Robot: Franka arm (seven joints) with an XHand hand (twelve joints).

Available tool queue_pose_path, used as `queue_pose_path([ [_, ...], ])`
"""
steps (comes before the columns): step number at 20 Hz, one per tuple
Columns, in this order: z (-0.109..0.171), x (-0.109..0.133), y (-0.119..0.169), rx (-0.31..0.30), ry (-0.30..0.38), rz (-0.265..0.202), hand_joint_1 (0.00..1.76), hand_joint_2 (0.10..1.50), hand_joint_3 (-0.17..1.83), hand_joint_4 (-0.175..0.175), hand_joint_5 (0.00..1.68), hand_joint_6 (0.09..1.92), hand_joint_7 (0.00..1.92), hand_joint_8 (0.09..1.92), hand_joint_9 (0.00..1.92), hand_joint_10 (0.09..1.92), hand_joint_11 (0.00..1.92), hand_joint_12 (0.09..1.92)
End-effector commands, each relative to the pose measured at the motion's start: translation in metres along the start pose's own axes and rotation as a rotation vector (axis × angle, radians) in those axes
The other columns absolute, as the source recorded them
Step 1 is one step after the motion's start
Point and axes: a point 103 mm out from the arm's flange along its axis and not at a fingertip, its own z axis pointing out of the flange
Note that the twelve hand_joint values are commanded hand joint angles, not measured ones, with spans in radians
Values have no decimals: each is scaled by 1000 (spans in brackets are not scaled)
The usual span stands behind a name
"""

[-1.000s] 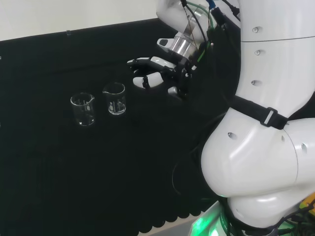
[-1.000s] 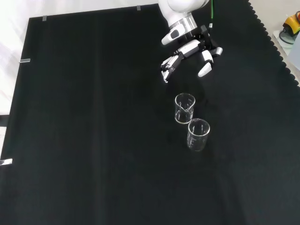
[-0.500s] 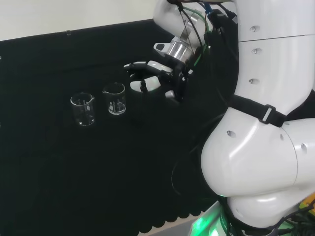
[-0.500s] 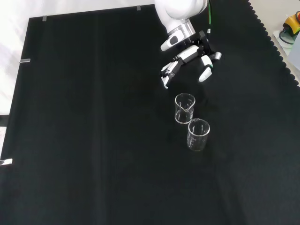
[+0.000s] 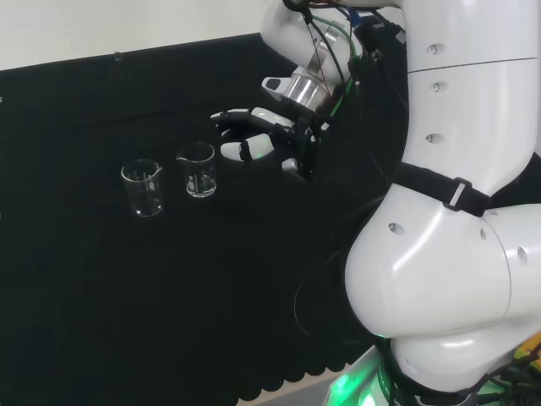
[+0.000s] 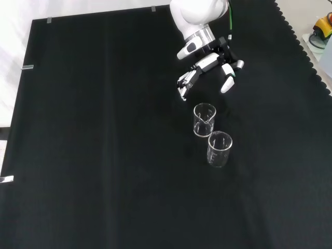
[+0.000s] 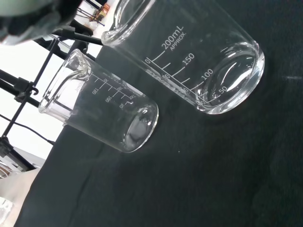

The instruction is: Pick up the beaker on the right.

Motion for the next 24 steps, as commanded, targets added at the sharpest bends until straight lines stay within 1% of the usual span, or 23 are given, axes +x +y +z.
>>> queue_pose_path([
  [1, 4, -6, 1, 0, 9, -5, 666, 337, 1021, -39, 350, 87, 302, 583, 427, 602, 0, 1368],
  [4, 6, -7, 1, -8, 13, -7, 662, 336, 1014, -39, 350, 87, 302, 583, 428, 601, 0, 1368],
  [9, 7, -6, 2, -11, -1, -5, 614, 327, 918, -38, 351, 87, 304, 588, 434, 598, 0, 1377],
  [13, 10, -4, 5, -13, -13, -11, 674, 331, 934, -37, 352, 87, 309, 588, 443, 595, 1, 1377],
  [20, 18, -6, 8, -16, -27, -7, 734, 328, 969, -36, 343, 87, 310, 585, 448, 590, 2, 1372],
  [24, 22, -7, 10, -22, -53, -7, 813, 314, 979, -35, 332, 87, 308, 582, 450, 588, 4, 1367],
])
